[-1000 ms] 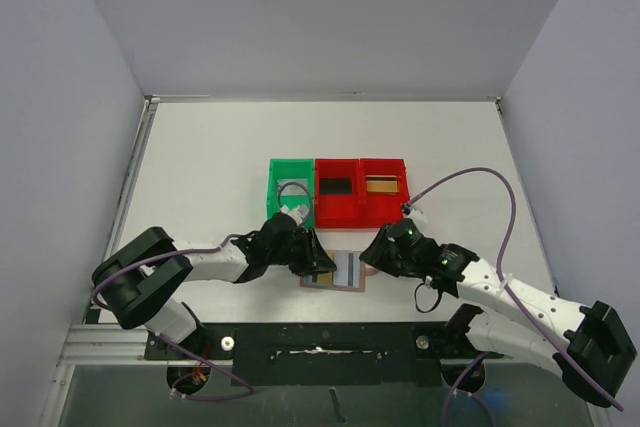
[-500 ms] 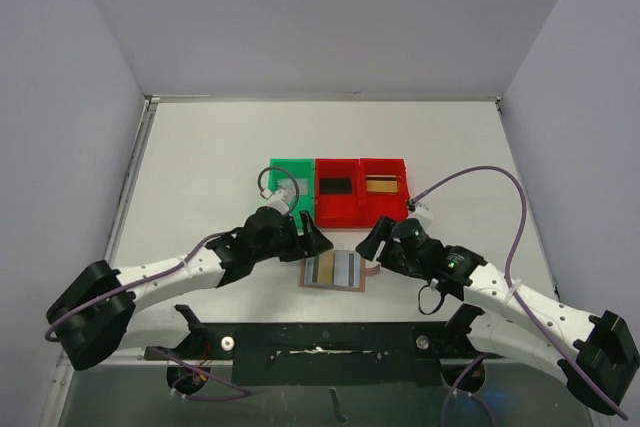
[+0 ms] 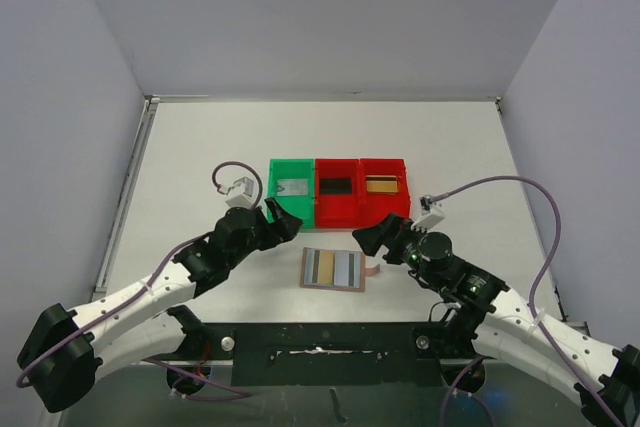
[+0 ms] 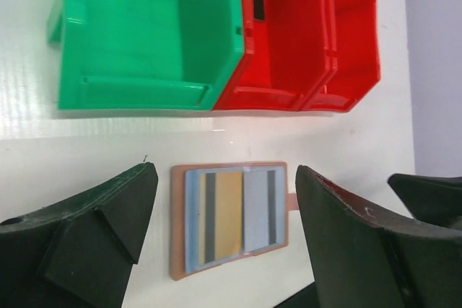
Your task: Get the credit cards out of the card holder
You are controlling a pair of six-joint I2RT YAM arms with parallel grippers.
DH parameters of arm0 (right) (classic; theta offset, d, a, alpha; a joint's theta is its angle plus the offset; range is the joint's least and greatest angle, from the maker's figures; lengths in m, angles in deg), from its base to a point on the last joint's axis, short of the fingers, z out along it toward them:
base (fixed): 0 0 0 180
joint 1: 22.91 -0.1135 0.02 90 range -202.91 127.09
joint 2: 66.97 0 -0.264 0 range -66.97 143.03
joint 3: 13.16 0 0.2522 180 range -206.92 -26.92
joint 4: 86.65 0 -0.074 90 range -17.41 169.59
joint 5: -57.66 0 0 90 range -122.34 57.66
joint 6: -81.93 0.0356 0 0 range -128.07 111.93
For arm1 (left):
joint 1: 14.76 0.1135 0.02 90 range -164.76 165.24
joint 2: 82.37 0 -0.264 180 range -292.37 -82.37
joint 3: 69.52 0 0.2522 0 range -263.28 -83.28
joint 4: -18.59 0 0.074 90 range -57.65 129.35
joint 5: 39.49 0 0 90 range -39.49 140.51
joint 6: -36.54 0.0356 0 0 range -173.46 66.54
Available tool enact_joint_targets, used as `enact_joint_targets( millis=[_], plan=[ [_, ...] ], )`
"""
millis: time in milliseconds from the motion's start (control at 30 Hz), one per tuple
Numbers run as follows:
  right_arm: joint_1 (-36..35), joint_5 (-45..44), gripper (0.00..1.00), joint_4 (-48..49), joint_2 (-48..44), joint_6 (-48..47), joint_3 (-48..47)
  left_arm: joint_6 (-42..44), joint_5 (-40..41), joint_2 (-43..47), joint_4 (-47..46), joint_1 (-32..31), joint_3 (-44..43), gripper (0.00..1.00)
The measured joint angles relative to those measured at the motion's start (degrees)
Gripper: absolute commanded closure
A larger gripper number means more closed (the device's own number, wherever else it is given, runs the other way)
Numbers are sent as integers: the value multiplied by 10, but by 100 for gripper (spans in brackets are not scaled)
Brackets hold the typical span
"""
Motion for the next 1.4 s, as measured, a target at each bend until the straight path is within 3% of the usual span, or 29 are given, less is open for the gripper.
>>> enact_joint_targets(
  millis=[100, 133, 233, 400, 600, 700, 1100, 1400],
  plan=[
    [-4, 0, 1, 29, -30, -12, 37, 24, -44, -2, 0, 36, 10, 23],
    [-3, 0, 3, 28, -32, -11, 39, 32, -66, -3, -3, 48, 11, 27],
    [-2, 5, 11, 28, -9, -8, 38, 42, -115, -14, -15, 56, 12, 33],
    [2, 40, 40, 27, 97, 13, 28, 39, -208, -67, -72, 52, 28, 34],
    [2, 86, 43, 49, 153, 50, 42, 38, -267, -143, -110, 9, 26, 34],
    [3, 115, 53, 73, 149, 52, 57, 38, -279, -167, -116, -8, 19, 34],
    [22, 138, 58, 68, 202, 52, 45, 17, -306, -228, -173, -19, -4, 36],
    [24, 146, 57, 100, 202, 53, 45, 41, -305, -228, -158, -19, -30, 36]
  ],
)
